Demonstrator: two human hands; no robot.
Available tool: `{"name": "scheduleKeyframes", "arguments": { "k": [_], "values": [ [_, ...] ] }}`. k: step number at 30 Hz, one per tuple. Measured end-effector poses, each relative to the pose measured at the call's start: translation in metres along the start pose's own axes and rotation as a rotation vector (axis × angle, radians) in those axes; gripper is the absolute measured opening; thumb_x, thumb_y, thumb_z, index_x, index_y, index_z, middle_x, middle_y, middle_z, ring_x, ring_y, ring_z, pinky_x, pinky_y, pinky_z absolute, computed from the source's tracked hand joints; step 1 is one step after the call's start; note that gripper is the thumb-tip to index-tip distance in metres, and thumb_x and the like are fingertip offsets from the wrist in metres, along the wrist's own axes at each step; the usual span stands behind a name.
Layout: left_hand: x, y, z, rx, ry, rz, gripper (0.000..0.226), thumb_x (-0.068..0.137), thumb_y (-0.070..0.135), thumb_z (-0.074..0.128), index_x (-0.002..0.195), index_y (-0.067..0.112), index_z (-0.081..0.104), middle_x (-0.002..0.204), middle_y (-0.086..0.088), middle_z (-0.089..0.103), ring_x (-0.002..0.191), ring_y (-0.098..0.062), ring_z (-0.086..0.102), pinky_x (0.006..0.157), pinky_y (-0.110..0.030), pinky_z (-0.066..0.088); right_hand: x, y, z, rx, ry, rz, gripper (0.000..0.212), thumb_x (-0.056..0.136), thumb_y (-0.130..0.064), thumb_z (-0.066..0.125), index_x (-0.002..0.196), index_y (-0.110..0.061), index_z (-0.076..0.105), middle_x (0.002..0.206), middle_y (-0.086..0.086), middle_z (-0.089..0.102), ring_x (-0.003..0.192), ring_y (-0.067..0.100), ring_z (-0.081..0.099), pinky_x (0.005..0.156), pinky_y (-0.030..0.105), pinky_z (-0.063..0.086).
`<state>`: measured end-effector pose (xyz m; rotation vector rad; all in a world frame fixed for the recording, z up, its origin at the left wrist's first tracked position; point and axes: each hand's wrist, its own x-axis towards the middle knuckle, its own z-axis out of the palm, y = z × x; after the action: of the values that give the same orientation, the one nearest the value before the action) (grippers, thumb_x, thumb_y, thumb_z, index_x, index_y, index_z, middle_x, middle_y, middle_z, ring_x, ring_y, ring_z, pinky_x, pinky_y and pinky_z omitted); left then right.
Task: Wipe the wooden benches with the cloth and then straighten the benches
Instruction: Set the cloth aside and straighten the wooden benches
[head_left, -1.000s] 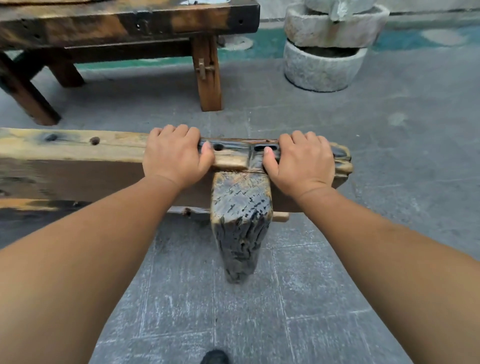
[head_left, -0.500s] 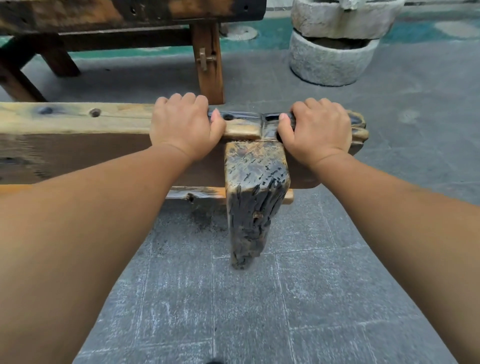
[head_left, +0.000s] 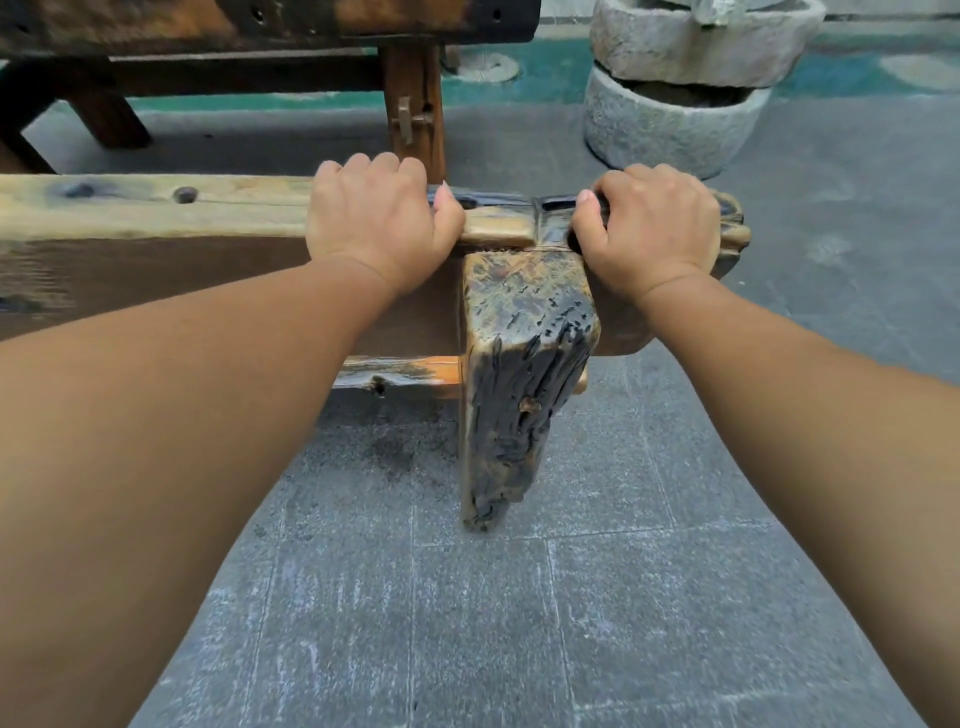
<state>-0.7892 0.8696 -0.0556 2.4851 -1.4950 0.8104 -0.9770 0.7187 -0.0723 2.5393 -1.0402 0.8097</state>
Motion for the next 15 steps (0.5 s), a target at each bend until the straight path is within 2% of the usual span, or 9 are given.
{"name": "scheduleKeyframes", "arguments": {
  "k": [3,5,10,15],
  "values": [
    [0.017,0.000,0.010,0.002,0.015,-0.008,0.057,0.091,0.046,0.019,0.091,0.007,0.061,0.087,-0.016,0.062,0.074,-0.032,0.049,0.069,-0.041,0.031,0.020,0.004,0.015,-0.009,0.021,-0.021,0.055,0.093,-0.046,0.028,0.094,-0.010,0.069,0.090,0.012,0.067,0.087,0.036,0.058,0.071,0.038,0.031],
    [0.029,-0.001,0.017,-0.002,0.012,-0.015,0.058,0.090,0.046,0.019,0.092,0.007,0.061,0.088,-0.016,0.063,0.077,-0.035,0.054,0.069,-0.041,0.031,0.031,0.009,0.025,-0.009,0.036,-0.022,0.054,0.093,-0.046,0.029,0.095,-0.011,0.070,0.091,0.012,0.067,0.086,0.036,0.058,0.069,0.036,0.026],
    [0.056,-0.003,0.028,-0.011,-0.004,-0.038,0.056,0.089,0.046,0.019,0.089,0.008,0.060,0.085,-0.016,0.061,0.072,-0.031,0.048,0.069,-0.041,0.031,0.060,0.012,0.041,-0.003,0.033,-0.044,0.051,0.092,-0.044,0.031,0.095,-0.011,0.069,0.088,0.011,0.066,0.084,0.035,0.058,0.067,0.035,0.026],
    [0.072,-0.004,0.039,-0.029,-0.042,-0.070,0.053,0.089,0.045,0.022,0.089,0.008,0.060,0.086,-0.015,0.062,0.078,-0.034,0.055,0.072,-0.043,0.037,0.077,0.016,0.055,-0.004,0.044,-0.039,0.046,0.090,-0.042,0.034,0.092,-0.013,0.069,0.085,0.010,0.065,0.081,0.035,0.058,0.065,0.035,0.026]
  ]
}}
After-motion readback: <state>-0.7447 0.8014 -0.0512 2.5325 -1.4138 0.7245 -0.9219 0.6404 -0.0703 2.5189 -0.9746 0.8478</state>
